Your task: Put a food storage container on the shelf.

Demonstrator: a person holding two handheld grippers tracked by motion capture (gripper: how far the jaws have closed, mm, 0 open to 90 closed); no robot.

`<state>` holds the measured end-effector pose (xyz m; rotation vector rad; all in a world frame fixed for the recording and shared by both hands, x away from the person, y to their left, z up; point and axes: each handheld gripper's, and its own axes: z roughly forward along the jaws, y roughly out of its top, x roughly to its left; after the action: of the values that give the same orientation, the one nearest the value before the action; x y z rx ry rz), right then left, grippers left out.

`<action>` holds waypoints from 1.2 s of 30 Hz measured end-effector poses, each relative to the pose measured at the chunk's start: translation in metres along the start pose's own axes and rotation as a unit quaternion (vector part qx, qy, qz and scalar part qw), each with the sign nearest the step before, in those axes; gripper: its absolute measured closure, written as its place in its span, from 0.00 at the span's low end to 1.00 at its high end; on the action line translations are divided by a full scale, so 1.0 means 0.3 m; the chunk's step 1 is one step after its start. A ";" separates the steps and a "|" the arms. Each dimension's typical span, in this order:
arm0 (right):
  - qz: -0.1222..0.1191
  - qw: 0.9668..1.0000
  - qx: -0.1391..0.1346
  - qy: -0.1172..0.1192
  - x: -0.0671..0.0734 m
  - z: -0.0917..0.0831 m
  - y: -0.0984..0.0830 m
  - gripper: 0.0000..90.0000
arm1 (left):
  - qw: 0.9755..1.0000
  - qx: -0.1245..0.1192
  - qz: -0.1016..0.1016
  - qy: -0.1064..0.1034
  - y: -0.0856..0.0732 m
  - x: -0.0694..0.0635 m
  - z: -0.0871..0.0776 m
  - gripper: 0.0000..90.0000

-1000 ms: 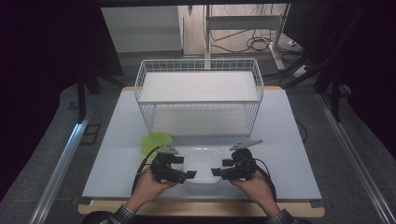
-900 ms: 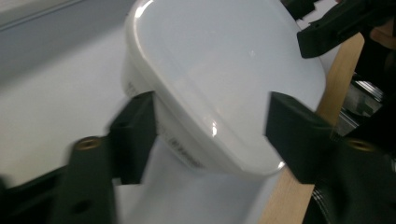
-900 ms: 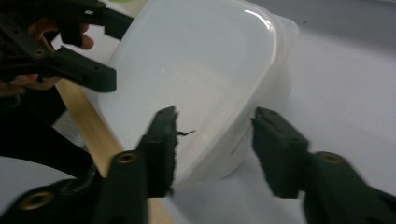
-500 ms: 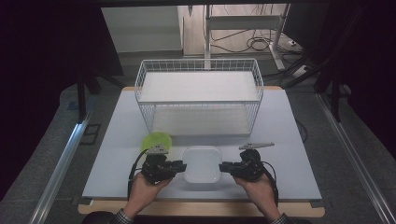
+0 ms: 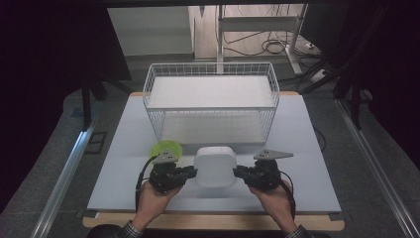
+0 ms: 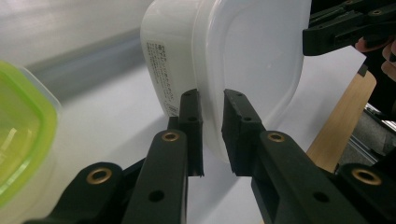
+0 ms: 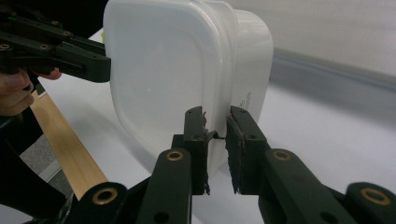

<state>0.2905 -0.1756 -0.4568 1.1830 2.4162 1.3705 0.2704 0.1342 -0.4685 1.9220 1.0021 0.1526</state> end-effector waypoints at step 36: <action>-0.041 0.996 -0.078 0.000 0.013 -0.098 0.337 0.87 | 0.996 -0.080 0.033 0.009 0.324 0.037 -0.165 0.88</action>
<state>0.3321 -0.1640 -0.3606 1.0354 2.2812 1.5016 0.3107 0.1528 -0.3683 1.8107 0.9097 0.2802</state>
